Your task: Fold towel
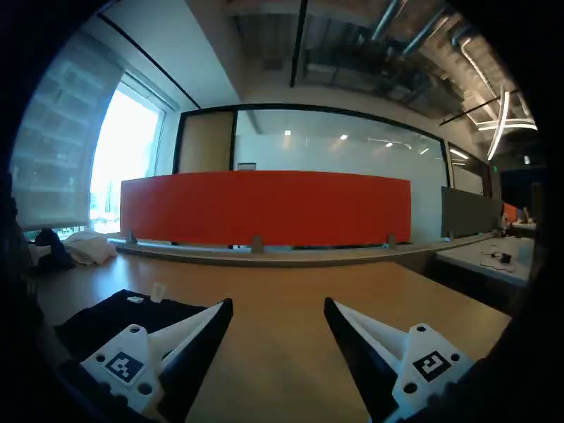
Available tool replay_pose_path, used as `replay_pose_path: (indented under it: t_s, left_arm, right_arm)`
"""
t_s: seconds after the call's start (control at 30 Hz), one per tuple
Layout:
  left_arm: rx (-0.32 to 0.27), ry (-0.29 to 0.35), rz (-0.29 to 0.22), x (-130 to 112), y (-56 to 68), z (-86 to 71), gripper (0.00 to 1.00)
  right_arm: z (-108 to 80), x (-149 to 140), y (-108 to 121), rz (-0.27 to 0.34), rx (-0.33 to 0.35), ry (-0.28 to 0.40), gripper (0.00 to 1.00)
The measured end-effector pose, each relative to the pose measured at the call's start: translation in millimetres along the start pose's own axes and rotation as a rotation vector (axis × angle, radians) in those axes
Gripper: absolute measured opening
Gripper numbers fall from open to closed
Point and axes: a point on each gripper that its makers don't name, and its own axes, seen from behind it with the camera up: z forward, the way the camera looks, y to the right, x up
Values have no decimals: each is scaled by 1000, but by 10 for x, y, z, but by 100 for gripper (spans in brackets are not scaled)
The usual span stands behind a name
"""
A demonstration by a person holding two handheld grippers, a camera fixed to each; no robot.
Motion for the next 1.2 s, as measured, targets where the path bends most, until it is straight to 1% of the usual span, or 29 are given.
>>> replay_pose_path:
  t_s: [0.2,0.4,0.5,0.7,0.9,1.03,1.2]
  left_arm:
    - [-3,-8,-6,202,-25,-58,94]
    - [-11,-18,6,488,18,-115,94]
    - [-17,-23,7,665,55,-129,94]
    - [-26,-20,4,1090,88,-154,94]
    - [-38,-21,21,1457,127,-193,94]
    - [-46,-38,25,1561,160,-215,94]
    - [-67,-68,30,1623,215,-220,94]
  right_arm:
    - [-16,281,-50,1,10,20,100]
    - [-37,569,-60,-17,4,15,100]
    - [-45,726,-67,-25,0,8,100]
    - [-58,1130,-65,-16,-8,15,100]
    - [-74,1509,-68,-14,-12,27,100]
    - [-80,1677,-62,-14,-20,27,100]
    - [-84,1790,-96,-29,-9,9,100]
